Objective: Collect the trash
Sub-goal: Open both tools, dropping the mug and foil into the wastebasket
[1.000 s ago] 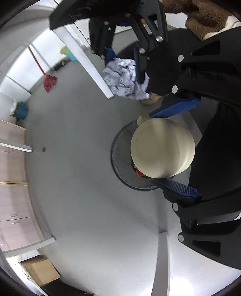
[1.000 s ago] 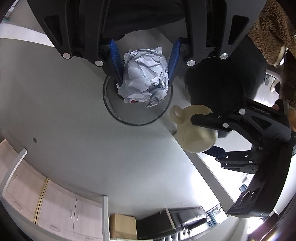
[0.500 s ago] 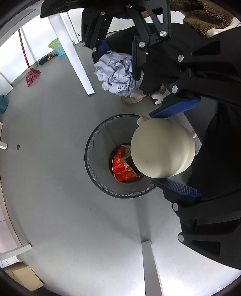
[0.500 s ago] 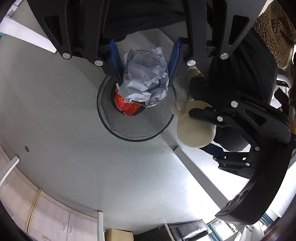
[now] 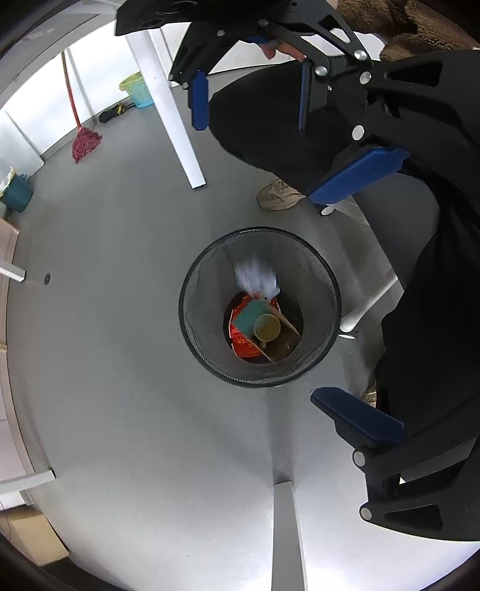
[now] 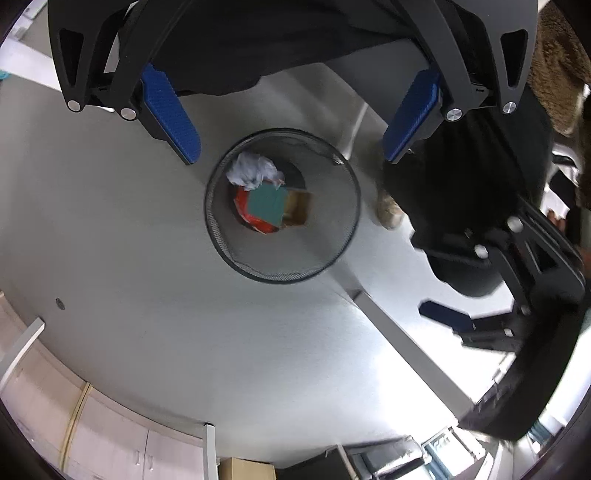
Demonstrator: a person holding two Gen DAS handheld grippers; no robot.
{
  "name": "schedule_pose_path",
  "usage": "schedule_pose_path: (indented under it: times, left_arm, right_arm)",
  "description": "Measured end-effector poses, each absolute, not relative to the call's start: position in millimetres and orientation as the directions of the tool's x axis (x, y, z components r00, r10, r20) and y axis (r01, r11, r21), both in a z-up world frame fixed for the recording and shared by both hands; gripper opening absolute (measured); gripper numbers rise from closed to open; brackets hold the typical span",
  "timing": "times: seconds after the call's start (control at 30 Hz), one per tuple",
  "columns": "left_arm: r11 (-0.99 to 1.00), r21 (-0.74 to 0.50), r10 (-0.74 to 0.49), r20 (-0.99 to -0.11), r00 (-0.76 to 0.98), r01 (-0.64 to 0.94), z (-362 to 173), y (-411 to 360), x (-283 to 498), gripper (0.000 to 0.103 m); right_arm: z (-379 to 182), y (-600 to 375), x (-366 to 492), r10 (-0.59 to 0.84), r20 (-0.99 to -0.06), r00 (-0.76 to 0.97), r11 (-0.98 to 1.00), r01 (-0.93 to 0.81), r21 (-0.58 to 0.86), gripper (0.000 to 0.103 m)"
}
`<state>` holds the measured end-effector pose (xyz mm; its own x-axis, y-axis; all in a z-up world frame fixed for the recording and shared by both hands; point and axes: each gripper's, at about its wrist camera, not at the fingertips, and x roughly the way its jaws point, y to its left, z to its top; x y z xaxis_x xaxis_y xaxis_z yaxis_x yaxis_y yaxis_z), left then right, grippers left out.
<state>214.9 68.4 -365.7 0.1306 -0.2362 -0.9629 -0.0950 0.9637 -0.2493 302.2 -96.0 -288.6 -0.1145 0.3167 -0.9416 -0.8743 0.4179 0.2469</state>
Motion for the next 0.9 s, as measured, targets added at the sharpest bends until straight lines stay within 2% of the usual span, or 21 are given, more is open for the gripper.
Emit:
schedule_pose_path:
  times: [0.37,0.9]
  left_arm:
    - [0.949,-0.31,-0.291,-0.932,0.217,-0.061,-340.2,68.4,202.2,0.099]
    - [0.951,-0.301,-0.304,-0.865,0.399,0.073,-258.0,44.6,175.8,0.099]
  right_arm:
    - [-274.7,-95.2,282.2,0.352,-0.932,-0.086,0.377,-0.898,0.225,0.1]
    - [-192.7,-113.6,252.6,0.437,-0.899,0.021,0.334,-0.932,0.14,0.1]
